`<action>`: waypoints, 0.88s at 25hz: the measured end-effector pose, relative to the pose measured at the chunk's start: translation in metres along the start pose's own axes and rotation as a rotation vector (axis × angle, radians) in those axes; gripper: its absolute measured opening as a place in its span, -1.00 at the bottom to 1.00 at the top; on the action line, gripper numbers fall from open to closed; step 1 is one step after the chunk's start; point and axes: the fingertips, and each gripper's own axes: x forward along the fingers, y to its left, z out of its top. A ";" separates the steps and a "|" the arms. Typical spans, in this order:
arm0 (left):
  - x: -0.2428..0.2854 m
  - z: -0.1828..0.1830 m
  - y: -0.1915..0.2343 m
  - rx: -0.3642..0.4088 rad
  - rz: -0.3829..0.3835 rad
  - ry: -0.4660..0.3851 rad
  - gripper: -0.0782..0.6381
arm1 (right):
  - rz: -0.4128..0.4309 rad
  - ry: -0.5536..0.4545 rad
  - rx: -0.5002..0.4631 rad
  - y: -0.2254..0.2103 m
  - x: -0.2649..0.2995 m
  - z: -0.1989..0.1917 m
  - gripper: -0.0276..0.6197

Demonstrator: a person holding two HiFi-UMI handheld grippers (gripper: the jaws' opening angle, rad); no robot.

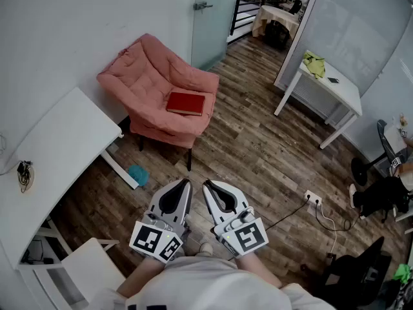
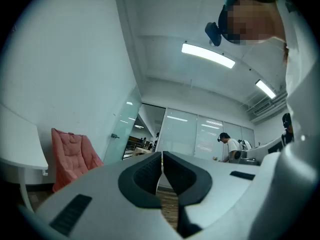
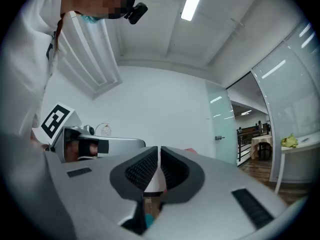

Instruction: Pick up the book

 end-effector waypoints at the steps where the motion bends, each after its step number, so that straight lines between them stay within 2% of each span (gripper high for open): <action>1: 0.001 0.001 -0.002 0.013 0.000 0.000 -0.78 | -0.002 -0.002 -0.013 -0.002 -0.001 0.000 -0.80; 6: 0.003 0.002 -0.004 0.020 -0.001 -0.002 -0.78 | 0.003 0.004 0.009 -0.001 -0.001 0.000 -0.80; 11: 0.004 -0.001 -0.002 0.006 0.004 0.002 -0.78 | 0.002 -0.007 -0.032 -0.006 -0.002 0.000 -0.80; 22: 0.011 -0.008 -0.007 0.012 0.009 0.014 -0.78 | -0.036 -0.010 0.013 -0.022 -0.006 -0.002 -0.81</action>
